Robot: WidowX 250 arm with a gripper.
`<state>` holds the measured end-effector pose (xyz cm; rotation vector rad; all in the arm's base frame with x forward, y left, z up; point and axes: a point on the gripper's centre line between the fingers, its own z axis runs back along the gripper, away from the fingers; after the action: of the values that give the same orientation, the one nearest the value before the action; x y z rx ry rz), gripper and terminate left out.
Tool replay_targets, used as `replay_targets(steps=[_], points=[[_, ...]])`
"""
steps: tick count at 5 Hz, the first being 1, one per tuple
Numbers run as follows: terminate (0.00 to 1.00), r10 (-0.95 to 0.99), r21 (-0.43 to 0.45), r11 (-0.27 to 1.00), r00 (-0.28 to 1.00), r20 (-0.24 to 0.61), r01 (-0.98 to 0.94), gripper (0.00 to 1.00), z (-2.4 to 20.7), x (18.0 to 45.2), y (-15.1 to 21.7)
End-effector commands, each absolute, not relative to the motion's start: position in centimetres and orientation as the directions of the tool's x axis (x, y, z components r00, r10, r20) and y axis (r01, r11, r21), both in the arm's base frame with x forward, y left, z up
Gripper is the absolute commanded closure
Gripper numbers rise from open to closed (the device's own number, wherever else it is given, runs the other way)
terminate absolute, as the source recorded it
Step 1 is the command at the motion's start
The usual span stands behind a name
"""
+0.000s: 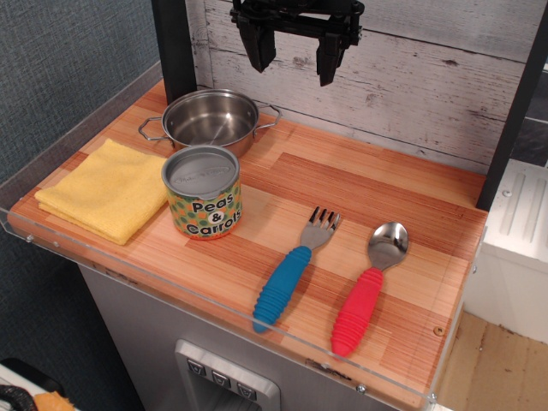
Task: Move the can to the back of the counter
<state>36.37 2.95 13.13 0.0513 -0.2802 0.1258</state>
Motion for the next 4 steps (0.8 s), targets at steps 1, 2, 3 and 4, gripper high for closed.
replay_targets(steps=[1,2,3,4], points=[[0.00,0.117,0.033,0.991,0.953,0.279,-0.131,0.00,13.1,36.4,2.9],[0.00,0.076,0.061,0.994,0.966,0.246,-0.093,0.00,13.1,34.6,3.8],[0.00,-0.018,0.125,0.992,0.992,0.129,0.002,0.00,13.2,32.5,5.1],[0.00,-0.132,0.136,0.984,0.986,0.099,0.118,0.00,12.8,30.6,6.7]])
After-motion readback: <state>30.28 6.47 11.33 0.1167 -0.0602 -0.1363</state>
